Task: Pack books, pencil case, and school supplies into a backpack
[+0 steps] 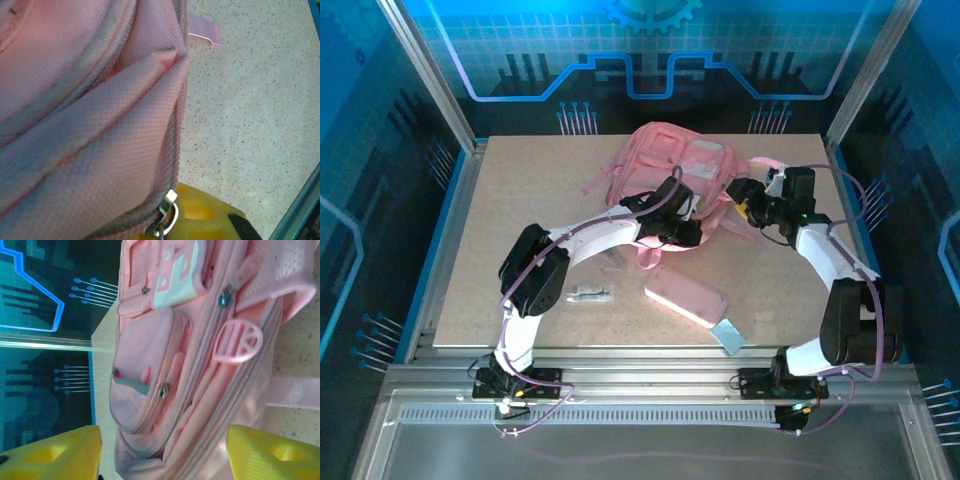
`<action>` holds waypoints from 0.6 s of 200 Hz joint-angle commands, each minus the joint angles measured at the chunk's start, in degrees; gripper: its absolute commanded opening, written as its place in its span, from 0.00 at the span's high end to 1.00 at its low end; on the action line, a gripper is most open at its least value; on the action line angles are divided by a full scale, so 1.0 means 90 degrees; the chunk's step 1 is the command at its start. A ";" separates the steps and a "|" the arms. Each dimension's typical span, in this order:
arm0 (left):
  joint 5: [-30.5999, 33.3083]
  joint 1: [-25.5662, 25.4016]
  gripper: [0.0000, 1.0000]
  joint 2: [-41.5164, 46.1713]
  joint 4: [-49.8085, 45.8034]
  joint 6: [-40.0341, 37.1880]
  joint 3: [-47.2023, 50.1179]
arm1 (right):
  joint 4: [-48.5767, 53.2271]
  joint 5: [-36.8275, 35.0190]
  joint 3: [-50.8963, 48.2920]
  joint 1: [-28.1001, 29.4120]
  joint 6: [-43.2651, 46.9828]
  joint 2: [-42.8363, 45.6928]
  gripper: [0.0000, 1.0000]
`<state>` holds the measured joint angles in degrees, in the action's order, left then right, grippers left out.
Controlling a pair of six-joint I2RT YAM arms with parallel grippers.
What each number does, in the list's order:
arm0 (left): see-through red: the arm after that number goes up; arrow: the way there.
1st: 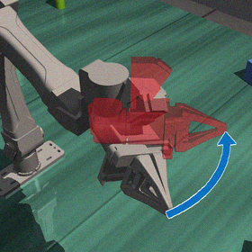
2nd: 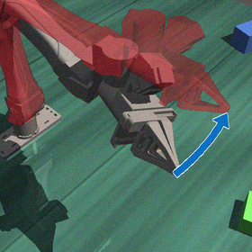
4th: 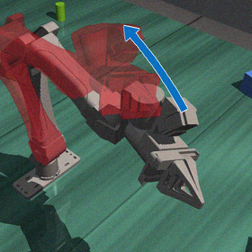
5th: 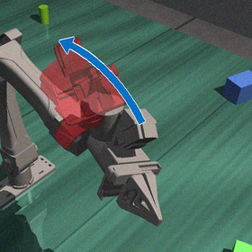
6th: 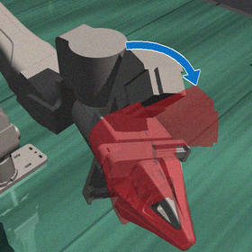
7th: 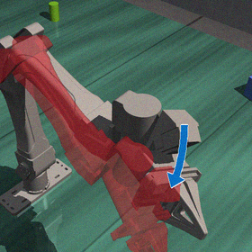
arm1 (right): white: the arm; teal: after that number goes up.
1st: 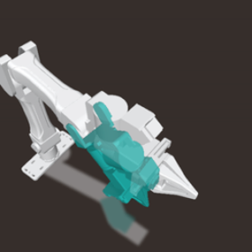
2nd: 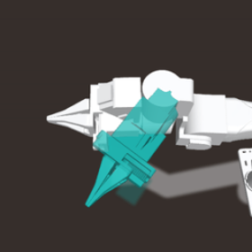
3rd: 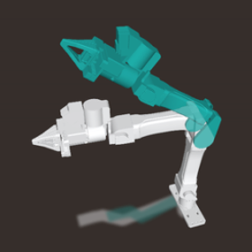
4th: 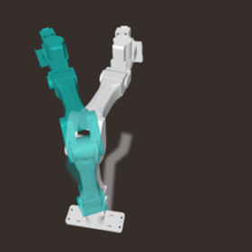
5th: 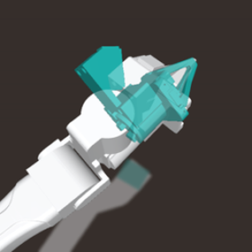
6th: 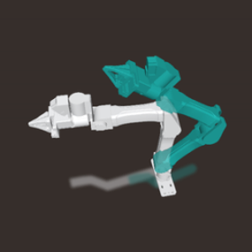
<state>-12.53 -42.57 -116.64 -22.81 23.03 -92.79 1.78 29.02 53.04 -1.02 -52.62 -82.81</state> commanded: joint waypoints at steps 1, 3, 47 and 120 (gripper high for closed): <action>-0.0063 -0.0104 1.00 0.0174 -0.0042 -0.0083 -0.0379 | -0.0063 0.0245 -0.0341 0.0191 -0.0325 -0.0067 0.39; -0.0062 -0.0112 1.00 0.0183 -0.0048 -0.0082 -0.0365 | -0.0089 0.0244 -0.0416 0.0211 -0.0342 -0.0094 0.39; -0.0109 -0.0253 1.00 0.0449 0.0201 0.0124 -0.0014 | -0.0798 0.0283 -0.0481 0.0767 -0.0693 -0.1058 0.42; 0.0534 0.0216 1.00 0.1133 -0.0464 0.0070 0.1407 | -0.1235 -0.0002 -0.0554 0.0456 -0.0504 -0.1023 1.00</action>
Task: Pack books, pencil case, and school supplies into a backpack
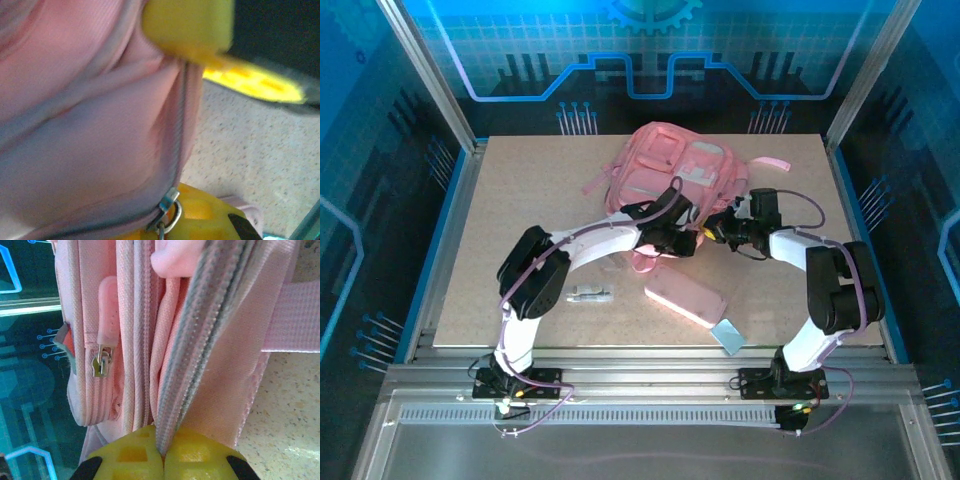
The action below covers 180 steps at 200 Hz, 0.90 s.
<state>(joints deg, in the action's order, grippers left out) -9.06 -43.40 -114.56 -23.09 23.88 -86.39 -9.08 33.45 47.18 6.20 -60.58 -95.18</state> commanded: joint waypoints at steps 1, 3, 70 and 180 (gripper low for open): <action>0.0143 0.0334 1.00 0.0922 -0.0442 -0.0020 0.0743 | -0.0003 -0.0504 0.0108 -0.0351 0.0396 0.0366 1.00; 0.0131 0.0389 1.00 0.0947 -0.0442 0.0007 0.0832 | 0.0053 -0.0531 0.0121 -0.0360 0.0445 0.0396 1.00; 0.0738 0.1932 1.00 0.1910 -0.0751 -0.0342 0.1845 | 0.0667 -0.0504 0.0318 -0.0659 0.1025 0.0606 1.00; -0.0720 0.2140 1.00 0.2246 -0.0968 -0.0416 0.1773 | 0.1607 -0.1154 0.1763 -0.1225 0.2211 -0.0048 1.00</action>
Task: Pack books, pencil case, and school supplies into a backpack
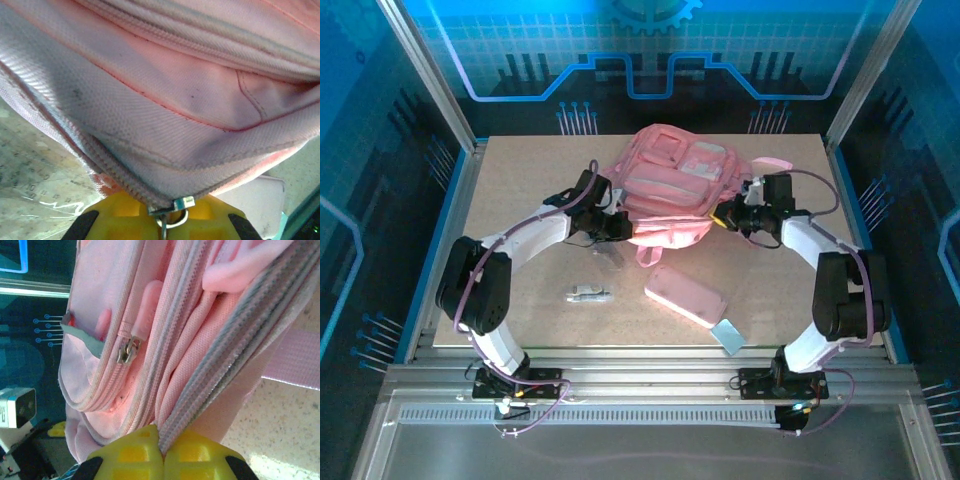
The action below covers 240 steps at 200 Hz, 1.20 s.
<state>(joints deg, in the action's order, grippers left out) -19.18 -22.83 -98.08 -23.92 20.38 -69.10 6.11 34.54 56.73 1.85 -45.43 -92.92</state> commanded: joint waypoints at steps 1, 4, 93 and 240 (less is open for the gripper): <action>0.0398 -0.0162 1.00 0.0417 -0.0877 -0.0018 -0.0166 | -0.0082 -0.1263 0.0720 -0.0747 0.0522 -0.0314 1.00; 0.0403 -0.0281 1.00 0.0406 -0.0873 0.0002 -0.0215 | -0.0083 -0.1231 0.0787 -0.0756 0.0503 -0.0359 1.00; -0.0016 -0.1651 1.00 -0.1436 -0.0022 0.0557 -0.2649 | 0.1029 -0.0935 0.0259 -0.0762 0.0147 0.1165 0.18; 0.0207 -0.2295 1.00 -0.0973 0.0703 0.0776 -0.1973 | -0.1422 -0.0836 -0.1042 0.0651 -0.2103 0.0250 1.00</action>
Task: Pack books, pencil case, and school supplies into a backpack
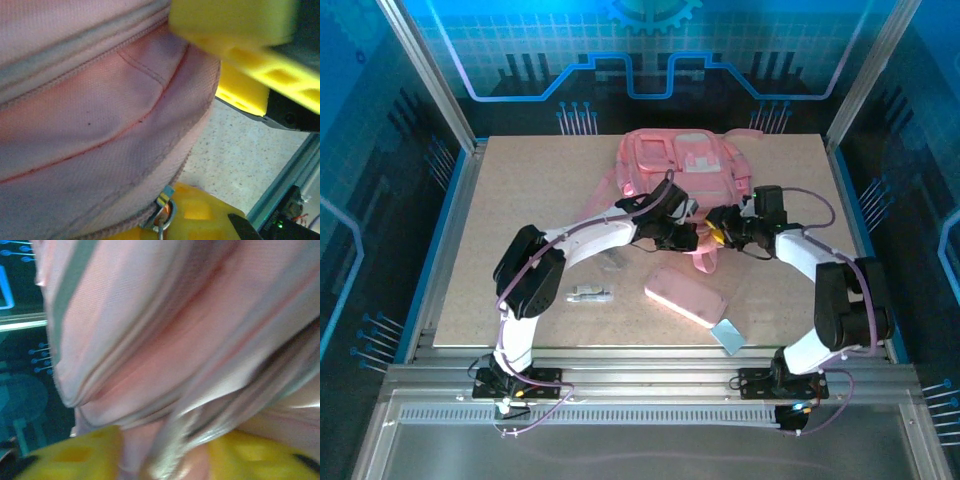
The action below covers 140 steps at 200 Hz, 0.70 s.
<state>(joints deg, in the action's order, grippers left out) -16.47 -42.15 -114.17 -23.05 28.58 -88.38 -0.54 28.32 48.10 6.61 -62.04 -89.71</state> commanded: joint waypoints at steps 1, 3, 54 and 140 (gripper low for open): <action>-0.0079 -0.0145 1.00 0.0832 0.0607 -0.0141 0.0190 | -0.0688 -0.0151 -0.0096 0.0118 -0.0256 -0.0099 1.00; -0.0044 -0.0142 1.00 0.0857 0.0595 -0.0158 0.0235 | -0.0674 -0.0171 -0.0109 0.0116 -0.0248 -0.0083 1.00; 0.0343 0.0860 1.00 0.1601 0.0101 -0.0039 0.1720 | 0.0095 -0.0769 -0.0179 -0.0010 0.0349 0.0768 1.00; 0.1537 0.2634 1.00 0.1492 -0.0907 -0.0893 0.1554 | 0.0645 -0.0924 0.0009 0.0075 0.0913 0.1004 1.00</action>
<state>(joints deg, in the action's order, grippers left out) -14.72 -26.39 -99.66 -24.03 23.27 -71.09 2.39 27.31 46.48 8.73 -58.11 -82.72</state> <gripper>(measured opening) 0.051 0.061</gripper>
